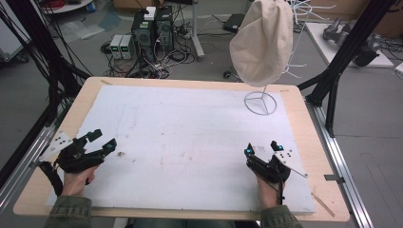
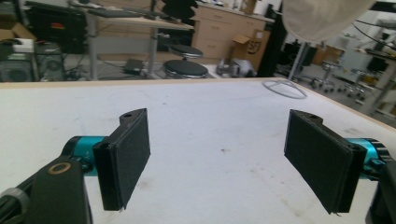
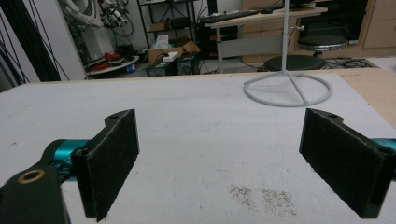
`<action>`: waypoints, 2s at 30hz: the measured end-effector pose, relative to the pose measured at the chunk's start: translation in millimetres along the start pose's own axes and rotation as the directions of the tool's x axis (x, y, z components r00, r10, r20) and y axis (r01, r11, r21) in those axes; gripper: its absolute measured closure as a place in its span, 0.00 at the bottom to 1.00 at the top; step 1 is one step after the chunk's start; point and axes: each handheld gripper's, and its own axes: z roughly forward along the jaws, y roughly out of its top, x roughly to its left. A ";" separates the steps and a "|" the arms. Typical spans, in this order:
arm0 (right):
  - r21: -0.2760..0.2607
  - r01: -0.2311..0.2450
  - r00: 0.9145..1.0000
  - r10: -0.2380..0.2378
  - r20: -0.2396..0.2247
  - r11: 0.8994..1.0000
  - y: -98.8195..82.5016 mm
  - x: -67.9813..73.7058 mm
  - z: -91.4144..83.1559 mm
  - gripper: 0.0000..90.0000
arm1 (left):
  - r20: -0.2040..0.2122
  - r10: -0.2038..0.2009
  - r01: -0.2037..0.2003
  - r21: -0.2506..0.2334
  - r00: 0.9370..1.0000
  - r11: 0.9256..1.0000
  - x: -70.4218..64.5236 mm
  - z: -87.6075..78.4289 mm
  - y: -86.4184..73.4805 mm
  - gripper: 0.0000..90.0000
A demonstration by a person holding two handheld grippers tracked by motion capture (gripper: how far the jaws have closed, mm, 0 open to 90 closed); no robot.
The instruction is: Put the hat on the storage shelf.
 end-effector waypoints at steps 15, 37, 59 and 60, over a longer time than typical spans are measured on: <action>-0.016 -0.007 0.999 0.008 0.043 1.000 0.4 -1.7 -5.7 0.12 | -0.156 -0.020 0.014 -0.042 0.987 0.999 15.9 -24.6 -16.7 0.23; -0.014 -0.062 0.991 0.063 0.121 0.998 -2.7 -13.7 -14.6 0.12 | -0.501 -0.098 0.035 -0.134 0.860 0.990 20.3 -50.9 -26.1 0.23; -0.005 -0.062 0.995 0.062 0.079 0.998 -2.9 -7.3 -10.4 0.12 | -0.466 -0.099 0.046 -0.124 0.879 0.991 15.9 -48.4 -30.7 0.23; -0.004 -0.063 0.995 0.063 0.081 0.998 -3.0 -7.1 -10.0 0.12 | -0.465 -0.100 0.047 -0.124 0.880 0.991 15.8 -47.4 -31.0 0.23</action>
